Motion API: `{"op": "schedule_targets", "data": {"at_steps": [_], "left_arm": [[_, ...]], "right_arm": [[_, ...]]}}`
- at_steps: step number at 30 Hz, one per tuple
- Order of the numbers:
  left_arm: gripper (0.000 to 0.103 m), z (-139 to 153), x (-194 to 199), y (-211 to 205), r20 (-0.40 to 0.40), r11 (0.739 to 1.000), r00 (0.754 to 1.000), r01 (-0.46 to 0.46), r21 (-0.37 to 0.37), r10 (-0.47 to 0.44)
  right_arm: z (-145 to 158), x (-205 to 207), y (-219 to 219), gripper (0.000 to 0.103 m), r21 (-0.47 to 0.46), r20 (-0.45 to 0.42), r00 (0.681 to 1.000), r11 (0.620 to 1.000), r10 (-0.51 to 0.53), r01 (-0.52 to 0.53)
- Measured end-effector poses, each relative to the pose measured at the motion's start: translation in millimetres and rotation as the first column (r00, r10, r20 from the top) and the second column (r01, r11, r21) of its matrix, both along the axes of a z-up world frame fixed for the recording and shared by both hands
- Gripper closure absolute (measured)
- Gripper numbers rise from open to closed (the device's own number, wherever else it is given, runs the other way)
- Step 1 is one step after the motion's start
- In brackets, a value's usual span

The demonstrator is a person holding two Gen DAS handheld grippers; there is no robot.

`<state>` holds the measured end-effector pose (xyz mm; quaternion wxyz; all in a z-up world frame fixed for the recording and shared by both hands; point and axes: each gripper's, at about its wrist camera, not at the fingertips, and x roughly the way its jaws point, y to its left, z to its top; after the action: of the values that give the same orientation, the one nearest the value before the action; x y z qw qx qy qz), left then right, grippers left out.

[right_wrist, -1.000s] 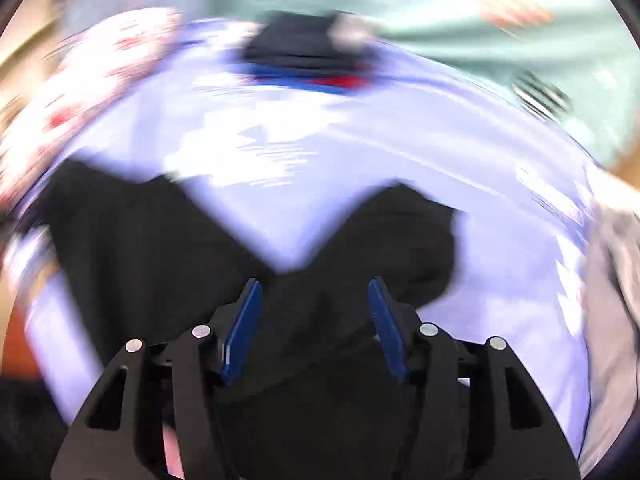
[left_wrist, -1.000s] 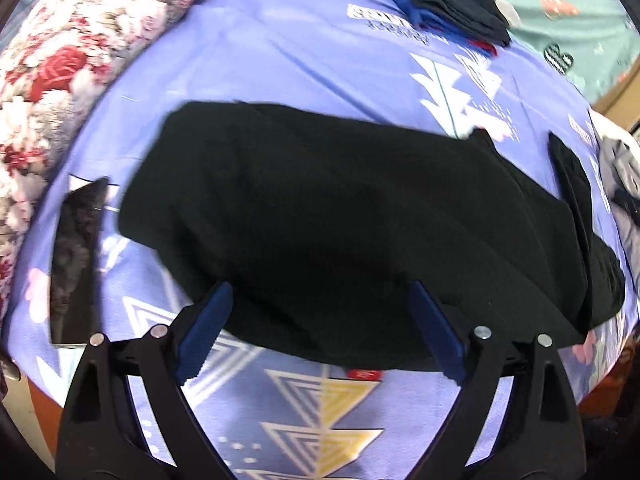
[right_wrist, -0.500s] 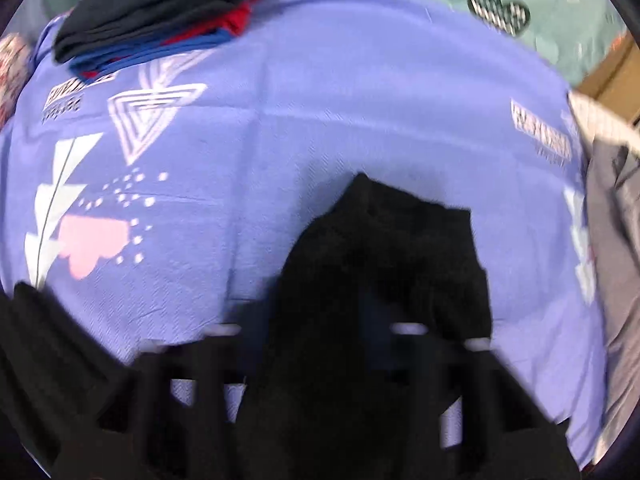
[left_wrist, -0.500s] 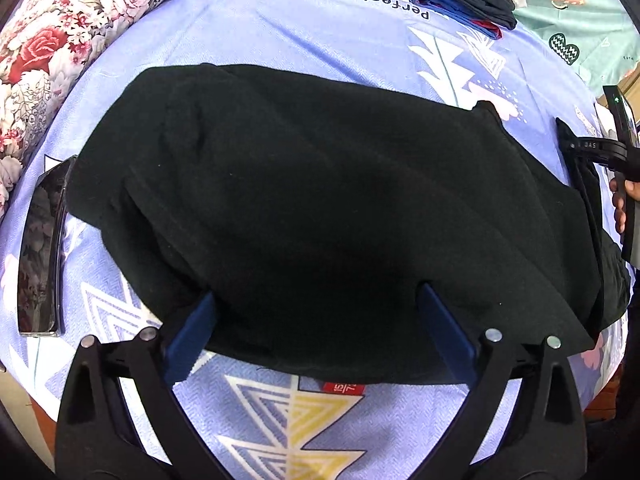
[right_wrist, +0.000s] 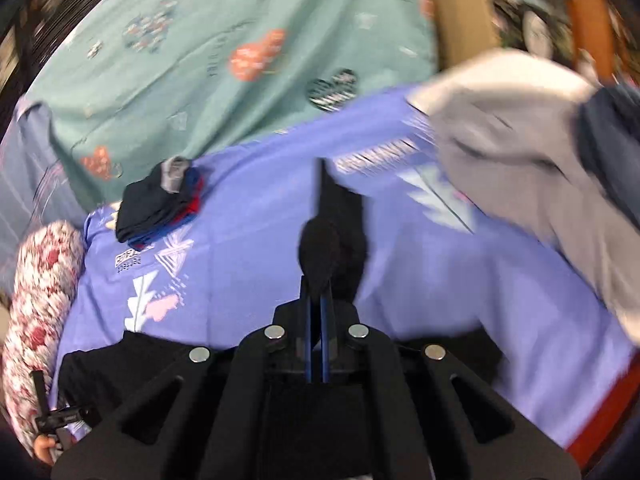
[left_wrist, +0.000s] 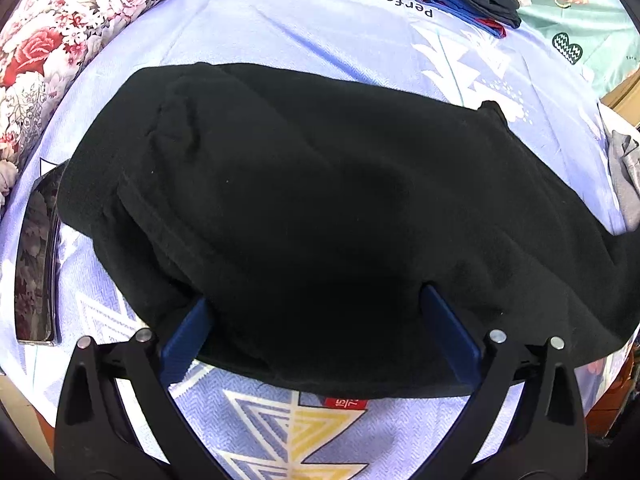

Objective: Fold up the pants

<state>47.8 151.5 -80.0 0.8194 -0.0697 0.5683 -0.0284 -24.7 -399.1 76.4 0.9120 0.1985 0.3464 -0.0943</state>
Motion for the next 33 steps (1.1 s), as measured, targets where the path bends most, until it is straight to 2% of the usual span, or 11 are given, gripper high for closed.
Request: {"op": "schedule_targets", "data": {"at_steps": [7,10,12,13,14,18,24,26,28,31,33], "left_arm": [[0.002,0.1,-0.5,-2.4,0.002,1.0,1.0,0.008,0.001,-0.008],[0.002,-0.7,-2.1,-6.6,0.006,1.0,1.0,0.006,0.025,-0.006],[0.002,-1.0,-3.0,-7.9,0.006,0.999,1.0,0.004,0.036,-0.004],[0.002,-1.1,-2.9,-8.0,0.005,0.999,1.0,0.004,0.039,-0.004],[0.002,-0.9,-2.7,-8.7,0.004,0.999,1.0,0.004,0.041,-0.004],[0.002,-0.7,0.9,-9.4,-0.007,0.999,1.0,-0.009,0.041,0.01],[0.002,0.4,3.5,-7.9,-0.011,0.999,0.999,-0.033,0.03,0.033],[0.002,1.3,1.4,-7.2,-0.008,0.999,0.999,-0.032,0.026,0.033],[0.002,2.3,-2.7,-4.5,-0.006,0.999,0.999,-0.034,0.02,0.034],[0.002,1.7,-2.5,-3.7,-0.011,0.999,0.999,-0.036,0.02,0.036],[0.002,0.9,-1.5,-2.7,-0.017,0.999,0.999,-0.04,0.017,0.04]], "right_arm": [[-93.2,-64.3,-38.1,0.099,0.131,-0.181,0.977,0.981,-0.115,0.14],[-119.7,-79.7,-46.5,0.083,0.183,-0.24,0.964,0.969,-0.118,0.164],[-123.4,-89.5,-48.7,0.074,0.208,-0.244,0.964,0.965,-0.106,0.159],[-121.3,-93.0,-48.1,0.058,0.215,-0.243,0.965,0.965,-0.097,0.151],[-117.2,-97.3,-47.6,0.051,0.209,-0.239,0.966,0.966,-0.098,0.15],[-90.5,-110.7,-51.3,0.044,0.139,-0.165,0.977,0.978,-0.133,0.156],[-97.6,-77.3,-68.9,0.045,0.194,-0.179,0.973,0.965,-0.144,0.179],[-103.2,-62.2,-69.2,0.081,0.195,-0.213,0.966,0.963,-0.146,0.189],[-104.3,-53.9,-70.2,0.092,0.22,-0.22,0.964,0.955,-0.148,0.197],[-79.0,-49.5,-59.3,0.093,0.15,-0.146,0.98,0.976,-0.138,0.16],[-47.4,-54.9,-52.8,0.094,0.132,-0.009,0.994,0.986,-0.106,0.106]]}}
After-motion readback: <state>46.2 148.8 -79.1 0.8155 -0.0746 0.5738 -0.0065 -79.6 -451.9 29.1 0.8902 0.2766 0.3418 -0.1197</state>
